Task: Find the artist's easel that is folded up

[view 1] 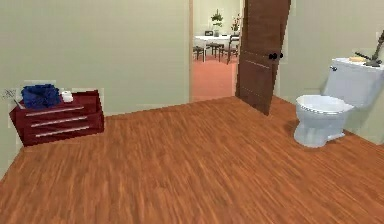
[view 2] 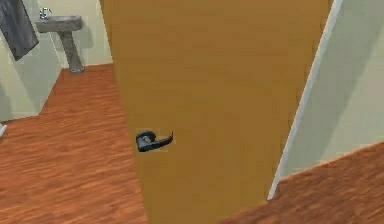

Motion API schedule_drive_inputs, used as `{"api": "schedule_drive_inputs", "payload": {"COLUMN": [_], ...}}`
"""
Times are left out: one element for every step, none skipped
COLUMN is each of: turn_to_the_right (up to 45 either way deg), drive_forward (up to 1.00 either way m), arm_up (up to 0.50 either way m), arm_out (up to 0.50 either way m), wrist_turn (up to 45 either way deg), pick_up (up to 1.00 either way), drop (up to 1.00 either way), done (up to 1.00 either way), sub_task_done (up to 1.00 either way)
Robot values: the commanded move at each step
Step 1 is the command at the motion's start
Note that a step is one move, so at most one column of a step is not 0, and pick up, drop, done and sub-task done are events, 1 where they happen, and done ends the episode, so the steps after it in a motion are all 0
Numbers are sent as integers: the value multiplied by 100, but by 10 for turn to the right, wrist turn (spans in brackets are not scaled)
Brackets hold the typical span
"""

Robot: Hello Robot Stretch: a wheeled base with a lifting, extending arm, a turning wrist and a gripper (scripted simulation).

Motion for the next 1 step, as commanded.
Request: {"api": "schedule_drive_inputs", "payload": {"turn_to_the_right": [0], "drive_forward": [15], "arm_up": [0], "arm_out": [0], "wrist_turn": [0], "pick_up": [0], "drop": [0], "done": [0], "sub_task_done": [0]}}
